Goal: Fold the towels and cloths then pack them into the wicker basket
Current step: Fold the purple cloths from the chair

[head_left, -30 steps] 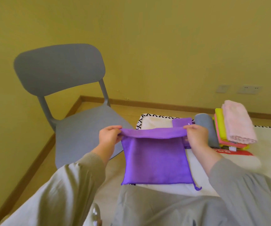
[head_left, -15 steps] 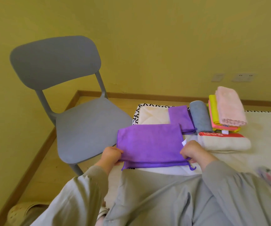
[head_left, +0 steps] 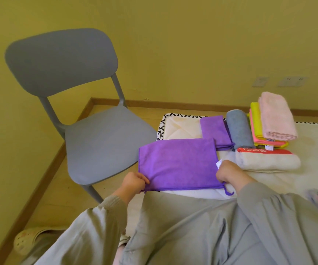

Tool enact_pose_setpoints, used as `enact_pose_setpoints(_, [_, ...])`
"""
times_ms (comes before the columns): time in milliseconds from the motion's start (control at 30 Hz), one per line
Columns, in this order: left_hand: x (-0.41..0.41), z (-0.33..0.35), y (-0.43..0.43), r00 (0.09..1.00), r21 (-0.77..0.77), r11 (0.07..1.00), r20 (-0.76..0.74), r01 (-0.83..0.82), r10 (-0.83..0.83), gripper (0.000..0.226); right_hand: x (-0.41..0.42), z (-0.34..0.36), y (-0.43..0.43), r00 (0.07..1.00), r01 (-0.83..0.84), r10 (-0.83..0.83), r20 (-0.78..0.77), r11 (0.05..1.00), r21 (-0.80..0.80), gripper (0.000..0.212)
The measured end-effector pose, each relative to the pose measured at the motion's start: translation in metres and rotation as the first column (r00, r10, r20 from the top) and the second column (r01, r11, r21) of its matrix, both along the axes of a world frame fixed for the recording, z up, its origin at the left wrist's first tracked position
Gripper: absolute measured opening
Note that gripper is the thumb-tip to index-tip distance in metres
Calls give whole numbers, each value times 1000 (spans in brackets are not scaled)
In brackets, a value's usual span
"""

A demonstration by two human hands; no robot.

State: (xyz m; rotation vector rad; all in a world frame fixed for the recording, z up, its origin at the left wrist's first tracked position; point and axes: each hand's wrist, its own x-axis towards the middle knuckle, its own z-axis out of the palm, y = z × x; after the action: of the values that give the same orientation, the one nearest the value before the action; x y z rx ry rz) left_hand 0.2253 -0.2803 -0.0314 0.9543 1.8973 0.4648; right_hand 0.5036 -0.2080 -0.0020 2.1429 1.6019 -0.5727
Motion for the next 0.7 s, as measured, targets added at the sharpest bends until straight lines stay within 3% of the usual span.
enact_pose_setpoints(100, [1,-4,4,973,-53,993,-199,108,-116,26,1,-3,0,999,-25,27,20,995,-97,11])
enact_pose_setpoints(133, [2,-4,5,945,-86,989,-293,123,-143,25,0,-4,1,999,-28,30,13,993,-113,7])
enact_pose_setpoints(233, [6,-3,7,860,-104,986,-482,132,-166,32,1,-6,5,999,-2,-3,-50,995,-97,32])
enact_pose_setpoints(333, [16,-3,11,779,73,967,-609,244,-151,37,4,-10,10,982,88,-83,-168,996,26,20])
enact_pose_setpoints(367, [21,-3,13,745,109,943,-644,314,-173,40,6,-15,14,969,152,-140,-204,987,47,26])
enact_pose_setpoints(500, [49,-5,28,597,81,791,-704,607,-386,52,4,-15,14,868,351,-314,-384,936,29,51])
enact_pose_setpoints(700, [95,-17,44,411,-21,604,-715,796,-566,61,13,-50,21,636,531,-465,-616,843,-88,30])
